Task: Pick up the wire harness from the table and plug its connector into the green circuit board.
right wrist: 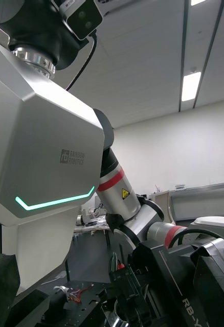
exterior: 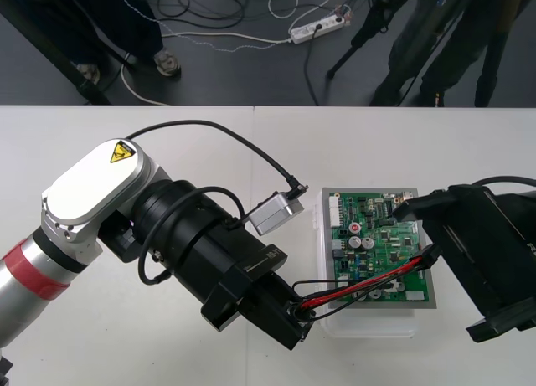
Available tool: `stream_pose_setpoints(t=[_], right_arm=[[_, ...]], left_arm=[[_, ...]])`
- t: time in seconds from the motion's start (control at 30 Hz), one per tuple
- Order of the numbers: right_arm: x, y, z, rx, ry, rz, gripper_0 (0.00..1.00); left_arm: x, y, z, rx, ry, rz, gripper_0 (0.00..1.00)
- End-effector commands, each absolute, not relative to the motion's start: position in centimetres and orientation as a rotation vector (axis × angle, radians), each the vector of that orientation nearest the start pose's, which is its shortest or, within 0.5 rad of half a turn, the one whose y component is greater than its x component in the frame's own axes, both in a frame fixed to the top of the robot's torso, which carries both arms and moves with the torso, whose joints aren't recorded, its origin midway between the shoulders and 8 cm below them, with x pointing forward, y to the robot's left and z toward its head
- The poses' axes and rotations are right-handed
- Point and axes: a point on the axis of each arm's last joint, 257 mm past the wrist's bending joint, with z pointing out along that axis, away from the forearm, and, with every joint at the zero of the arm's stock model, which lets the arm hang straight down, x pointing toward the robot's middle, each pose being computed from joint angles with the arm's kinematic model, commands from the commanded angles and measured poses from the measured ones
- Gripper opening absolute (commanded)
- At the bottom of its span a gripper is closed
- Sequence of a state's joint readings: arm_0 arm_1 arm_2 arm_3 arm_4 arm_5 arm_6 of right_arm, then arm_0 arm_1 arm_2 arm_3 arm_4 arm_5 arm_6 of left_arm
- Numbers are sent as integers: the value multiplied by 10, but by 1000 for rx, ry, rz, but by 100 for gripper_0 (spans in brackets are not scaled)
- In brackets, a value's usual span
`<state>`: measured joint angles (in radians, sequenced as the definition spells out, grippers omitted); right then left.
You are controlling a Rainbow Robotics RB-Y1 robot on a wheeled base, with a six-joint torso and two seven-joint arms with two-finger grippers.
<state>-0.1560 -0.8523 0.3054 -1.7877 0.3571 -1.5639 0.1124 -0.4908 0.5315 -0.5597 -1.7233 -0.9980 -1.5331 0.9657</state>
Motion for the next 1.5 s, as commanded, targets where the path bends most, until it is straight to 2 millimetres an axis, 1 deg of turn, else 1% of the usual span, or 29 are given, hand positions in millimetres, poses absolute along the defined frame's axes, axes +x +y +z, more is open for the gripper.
stream_pose_setpoints(t=[0.03,0.3,0.53,0.67,0.87,1.13,1.5], right_arm=[[209,-121,-14,-1243,628,1570,100],[216,-122,-14,-1223,619,1542,100],[221,-124,-5,-1212,577,1492,100],[221,-125,-5,-1212,565,1475,100],[230,-128,-8,-1191,567,1445,100],[229,-129,-5,-1190,536,1421,100],[225,-124,-10,-1214,543,1427,100]], left_arm=[[178,-29,-113,1653,1654,-2036,0],[178,-29,-113,1654,1650,-2035,0],[178,-29,-113,1654,1650,-2035,0],[178,-29,-113,1654,1650,-2035,0],[178,-29,-113,1653,1654,-2036,0],[178,-29,-114,1653,1655,-2034,0],[179,-29,-114,1655,1657,-2031,0]])
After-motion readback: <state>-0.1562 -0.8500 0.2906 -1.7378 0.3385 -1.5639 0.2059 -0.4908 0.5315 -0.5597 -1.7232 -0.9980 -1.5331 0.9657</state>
